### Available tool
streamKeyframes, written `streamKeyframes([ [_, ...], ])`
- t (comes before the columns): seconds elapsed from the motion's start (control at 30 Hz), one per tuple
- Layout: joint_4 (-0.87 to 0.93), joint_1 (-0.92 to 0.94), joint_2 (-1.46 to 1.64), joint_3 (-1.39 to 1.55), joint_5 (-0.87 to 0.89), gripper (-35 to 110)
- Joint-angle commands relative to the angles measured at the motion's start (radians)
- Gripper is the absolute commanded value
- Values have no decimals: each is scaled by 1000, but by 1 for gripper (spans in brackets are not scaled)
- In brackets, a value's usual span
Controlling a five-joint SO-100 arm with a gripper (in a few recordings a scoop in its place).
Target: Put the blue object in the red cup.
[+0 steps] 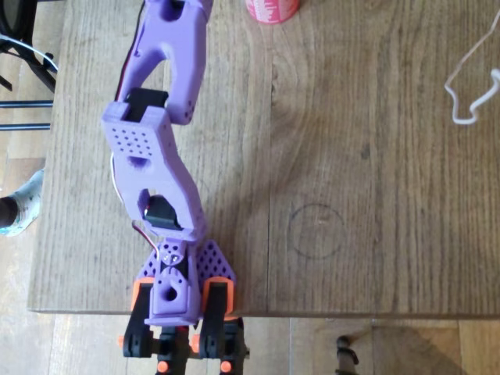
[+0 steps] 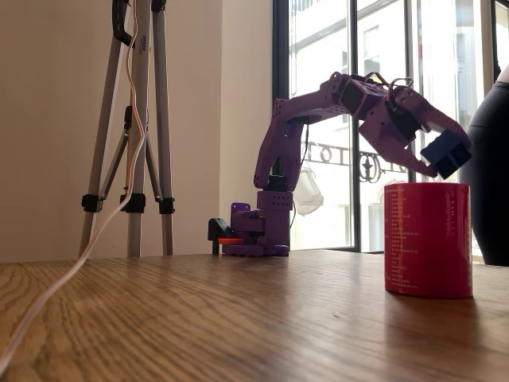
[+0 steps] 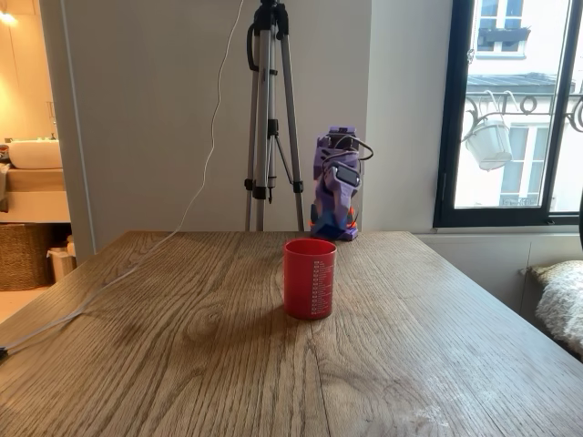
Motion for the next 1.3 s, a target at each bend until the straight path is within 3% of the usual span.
streamKeyframes([
  [0.0, -26, 9, 29, -114, -12, 0],
  [0.37, -94, 84, 14, -147, 0, 0],
  [0.9, -12, 83, 23, -149, 2, 0],
  [0.97, 12, 83, 23, -149, 3, 5],
  [1.1, 69, 84, 29, -149, 6, 33],
  [1.27, 114, 87, 29, -149, 9, 40],
])
